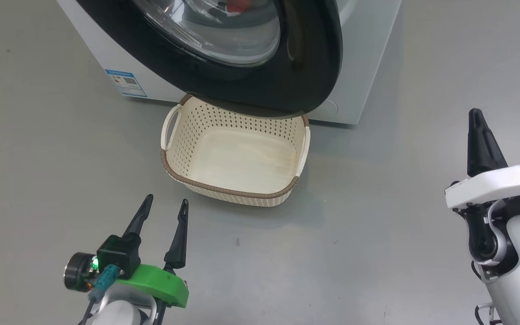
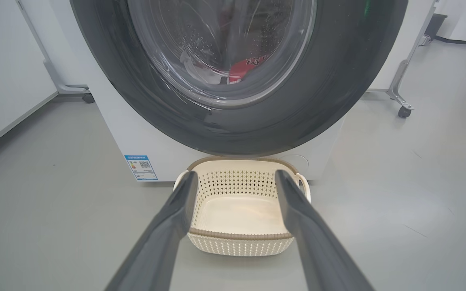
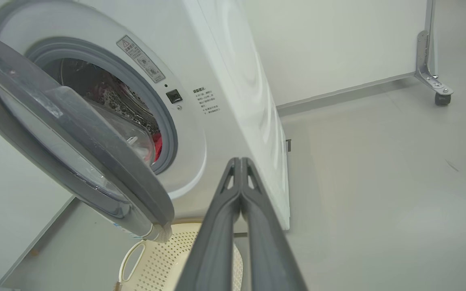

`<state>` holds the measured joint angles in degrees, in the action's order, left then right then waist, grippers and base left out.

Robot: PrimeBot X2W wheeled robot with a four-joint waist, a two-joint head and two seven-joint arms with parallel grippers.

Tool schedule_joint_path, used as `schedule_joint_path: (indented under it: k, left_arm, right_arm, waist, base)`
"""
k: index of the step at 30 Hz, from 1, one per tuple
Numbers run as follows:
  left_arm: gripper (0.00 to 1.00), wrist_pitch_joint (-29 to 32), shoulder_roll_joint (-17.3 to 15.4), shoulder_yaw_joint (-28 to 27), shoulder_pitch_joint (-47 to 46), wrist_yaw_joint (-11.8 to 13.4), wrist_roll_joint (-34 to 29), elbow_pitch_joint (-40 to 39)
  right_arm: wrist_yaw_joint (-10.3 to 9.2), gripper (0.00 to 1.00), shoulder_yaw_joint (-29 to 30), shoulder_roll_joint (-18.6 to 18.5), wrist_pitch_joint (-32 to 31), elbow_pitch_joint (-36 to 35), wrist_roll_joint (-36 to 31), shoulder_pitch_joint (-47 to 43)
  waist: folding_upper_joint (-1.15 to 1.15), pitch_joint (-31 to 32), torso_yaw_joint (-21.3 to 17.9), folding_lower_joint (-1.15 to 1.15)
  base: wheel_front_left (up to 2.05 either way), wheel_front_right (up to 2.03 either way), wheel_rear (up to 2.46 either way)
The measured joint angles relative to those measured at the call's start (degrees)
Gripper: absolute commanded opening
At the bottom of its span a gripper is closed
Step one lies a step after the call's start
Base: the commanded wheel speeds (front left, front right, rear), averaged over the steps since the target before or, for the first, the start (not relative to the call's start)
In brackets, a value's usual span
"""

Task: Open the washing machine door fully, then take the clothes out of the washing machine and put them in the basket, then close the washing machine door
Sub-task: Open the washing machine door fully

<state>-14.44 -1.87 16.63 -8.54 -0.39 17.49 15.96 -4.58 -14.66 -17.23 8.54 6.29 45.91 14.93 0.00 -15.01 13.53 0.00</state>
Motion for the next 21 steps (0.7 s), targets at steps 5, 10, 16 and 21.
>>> schedule_joint_path:
  k: [5, 10, 16, 21]
  left_arm:
    - [1.0, 0.0, 0.0, 1.0, -0.1, -0.3, 0.0, 0.2]
    - [1.0, 0.0, 0.0, 1.3, -0.3, -0.5, 0.2, 0.3]
    - [1.0, 0.0, 0.0, 2.2, -0.9, -0.5, 0.7, 0.2]
    - [1.0, 0.0, 0.0, 2.2, -1.2, -0.5, 0.8, 0.2]
  right_arm:
    - [1.16, 0.0, 2.3, 1.9, -3.3, 0.2, 6.5, 3.4]
    - [2.19, 0.0, 5.3, 5.5, -7.2, 0.4, 16.2, 7.1]
    - [2.41, 0.0, 8.7, 6.4, -12.0, 2.1, 23.6, 11.9]
    - [1.87, 0.0, 9.8, 5.9, -15.9, 3.1, 26.6, 17.1]
  waist:
    - [0.0, -0.4, 0.9, 0.0]
    - [0.0, -0.8, 2.1, 0.0]
    - [0.0, -1.3, 3.7, 0.0]
    - [0.0, -1.8, 4.9, 0.0]
  base:
    - [0.0, 0.0, 0.0]
    - [0.0, 0.0, 0.0]
    - [0.0, 0.0, 0.0]
    - [0.0, 0.0, 0.0]
